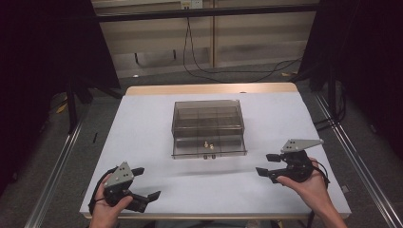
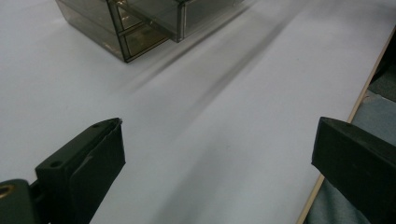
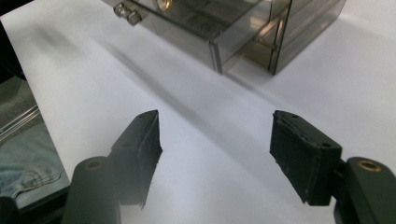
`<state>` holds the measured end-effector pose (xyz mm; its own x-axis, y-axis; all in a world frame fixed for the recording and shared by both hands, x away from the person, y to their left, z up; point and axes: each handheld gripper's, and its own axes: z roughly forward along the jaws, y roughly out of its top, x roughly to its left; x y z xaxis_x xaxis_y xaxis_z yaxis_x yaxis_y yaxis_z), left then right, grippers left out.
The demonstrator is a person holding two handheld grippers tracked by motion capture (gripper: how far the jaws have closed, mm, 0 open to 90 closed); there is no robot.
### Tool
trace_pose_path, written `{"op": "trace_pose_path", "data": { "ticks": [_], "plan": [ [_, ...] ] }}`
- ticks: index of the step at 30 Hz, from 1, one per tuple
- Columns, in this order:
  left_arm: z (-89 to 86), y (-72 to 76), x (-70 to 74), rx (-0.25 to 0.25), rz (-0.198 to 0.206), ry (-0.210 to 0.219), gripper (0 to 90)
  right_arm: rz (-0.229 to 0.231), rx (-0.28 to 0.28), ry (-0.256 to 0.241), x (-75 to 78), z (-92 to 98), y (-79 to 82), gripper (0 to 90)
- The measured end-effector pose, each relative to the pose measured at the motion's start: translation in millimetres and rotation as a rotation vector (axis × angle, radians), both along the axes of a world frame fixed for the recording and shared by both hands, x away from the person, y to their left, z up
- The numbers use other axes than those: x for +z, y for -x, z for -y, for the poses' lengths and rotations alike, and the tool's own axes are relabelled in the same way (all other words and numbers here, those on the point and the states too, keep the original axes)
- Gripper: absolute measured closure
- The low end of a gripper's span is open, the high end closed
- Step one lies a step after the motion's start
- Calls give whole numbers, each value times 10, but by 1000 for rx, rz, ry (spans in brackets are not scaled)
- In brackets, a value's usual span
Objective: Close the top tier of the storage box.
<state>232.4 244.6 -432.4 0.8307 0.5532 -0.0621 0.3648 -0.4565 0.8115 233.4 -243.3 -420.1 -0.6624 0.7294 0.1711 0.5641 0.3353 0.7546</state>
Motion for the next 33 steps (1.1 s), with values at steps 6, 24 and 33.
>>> {"op": "trace_pose_path", "data": {
  "ticks": [6,24,33],
  "plan": [
    [125,-9,41,-24,12,5,28,-15,-3,-1,-111,0,149,345],
    [534,-211,83,-96,9,-37,63,-1,-8,4,-264,-66,278,355],
    [810,-272,149,-162,21,-33,64,-23,-4,11,-316,-51,283,365]
  ]
}}
